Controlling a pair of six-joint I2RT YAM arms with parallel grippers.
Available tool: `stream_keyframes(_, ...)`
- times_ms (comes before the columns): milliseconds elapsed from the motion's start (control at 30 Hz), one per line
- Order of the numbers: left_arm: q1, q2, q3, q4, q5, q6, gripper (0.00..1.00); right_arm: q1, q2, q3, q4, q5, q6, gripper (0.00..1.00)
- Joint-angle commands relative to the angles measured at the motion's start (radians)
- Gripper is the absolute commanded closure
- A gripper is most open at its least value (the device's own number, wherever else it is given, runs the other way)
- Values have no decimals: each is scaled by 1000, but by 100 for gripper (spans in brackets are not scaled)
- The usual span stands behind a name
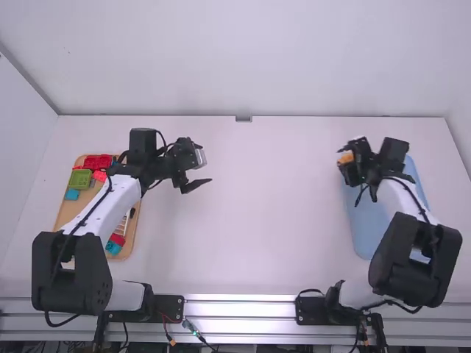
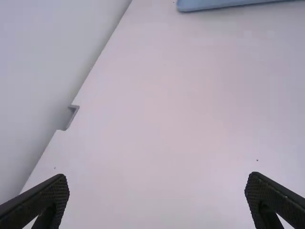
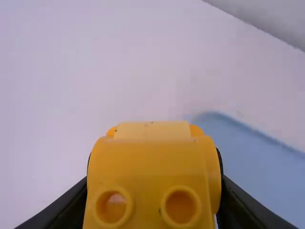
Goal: Assemble lego blocks to make yellow taxi
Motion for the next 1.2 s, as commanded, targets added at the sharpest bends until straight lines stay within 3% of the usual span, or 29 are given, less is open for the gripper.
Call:
stream_keyframes(0,2,8,-5,5,-2,10,1,-82,67,-28,13,-27,72,48)
stream_keyframes(167,2,8,-5,13,-2,11,1,-173,186,-29,63,-69,89,49)
stream_keyframes(400,2,8,-5,12,-2,3,1,-226,250,-29,67,-57,96,49)
stream_keyframes(500,2,8,-5,11,-2,3,1,-230,253,-29,56,-33,96,38)
stream_keyframes(533,2,8,-5,11,-2,3,1,-228,251,-29,55,-32,96,27)
stream_keyframes(567,2,8,-5,11,-2,3,1,-227,251,-29,55,-32,96,25)
stream_keyframes(633,0,8,-5,8,-2,2,1,-218,238,-26,42,-29,116,1)
stream_keyframes(700,-9,8,-5,13,-20,-24,1,-210,219,-27,33,-4,134,1)
stream_keyframes(900,-63,5,-4,161,-301,-429,1,-110,47,-27,-61,95,189,1)
stream_keyframes(1167,-131,-67,-4,198,-401,-629,1,80,-237,-27,-146,117,295,1)
